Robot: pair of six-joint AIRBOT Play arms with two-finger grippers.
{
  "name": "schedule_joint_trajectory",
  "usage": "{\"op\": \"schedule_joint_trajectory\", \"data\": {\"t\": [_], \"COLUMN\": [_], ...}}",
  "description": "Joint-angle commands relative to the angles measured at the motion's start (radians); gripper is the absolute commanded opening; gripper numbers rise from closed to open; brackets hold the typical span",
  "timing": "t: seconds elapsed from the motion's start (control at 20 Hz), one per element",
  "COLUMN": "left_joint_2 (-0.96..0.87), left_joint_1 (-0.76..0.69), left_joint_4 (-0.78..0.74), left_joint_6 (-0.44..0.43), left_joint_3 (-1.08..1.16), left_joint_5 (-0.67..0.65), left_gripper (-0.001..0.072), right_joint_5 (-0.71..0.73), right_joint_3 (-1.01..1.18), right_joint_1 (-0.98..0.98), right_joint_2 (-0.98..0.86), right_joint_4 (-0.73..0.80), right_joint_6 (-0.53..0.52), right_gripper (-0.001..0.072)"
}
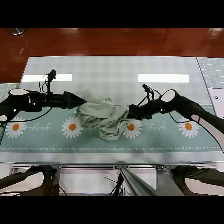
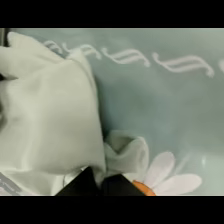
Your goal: Fold the shirts.
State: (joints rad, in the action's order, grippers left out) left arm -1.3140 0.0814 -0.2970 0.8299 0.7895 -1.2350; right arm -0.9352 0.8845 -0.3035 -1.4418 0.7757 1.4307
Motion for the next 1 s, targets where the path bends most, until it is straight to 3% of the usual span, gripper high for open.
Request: {"op": "schedule_joint_trajectory", "data": {"t": [0.0, 0.15, 0.3, 0.4, 0.5, 0.65, 0.75, 0.95], "left_joint_2": [0.037, 0.094, 0.117, 0.126, 0.151, 0.209, 0.262, 0.375], "left_joint_1": [0.001, 0.000, 0.010, 0.032, 0.055, 0.056, 0.014, -0.188], "left_joint_4": [0.115, 0.166, 0.162, 0.124, -0.006, -0.126, -0.288, -0.747], "left_joint_6": [-0.006, 0.054, 0.088, 0.192, 0.334, 0.424, 0.484, 0.665], "left_joint_3": [0.137, 0.416, 0.734, 0.900, 1.031, 1.081, 1.081, 1.078], "left_joint_5": [0.001, 0.046, 0.082, 0.069, -0.034, -0.299, -0.435, -0.477], "left_gripper": [0.0026, 0.0026, 0.0026, 0.0026, 0.0026, 0.0026, 0.0026, 0.0026], "right_joint_5": [-0.145, -0.238, -0.323, -0.356, -0.373, -0.459, -0.534, -0.690], "right_joint_3": [0.192, 0.531, 0.880, 1.048, 1.118, 1.118, 1.118, 1.117], "right_joint_1": [0.003, 0.070, 0.134, 0.142, 0.142, 0.142, 0.142, 0.142], "right_joint_2": [0.018, 0.142, 0.247, 0.340, 0.463, 0.644, 0.728, 0.805], "right_joint_4": [0.235, 0.451, 0.526, 0.618, 0.635, 0.664, 0.739, 0.883], "right_joint_6": [0.055, 0.146, 0.131, 0.120, 0.110, 0.084, 0.083, 0.110], "right_gripper": [0.0022, 0.0021, 0.0021, 0.0021, 0.0022, 0.0022, 0.0022, 0.0022]}}
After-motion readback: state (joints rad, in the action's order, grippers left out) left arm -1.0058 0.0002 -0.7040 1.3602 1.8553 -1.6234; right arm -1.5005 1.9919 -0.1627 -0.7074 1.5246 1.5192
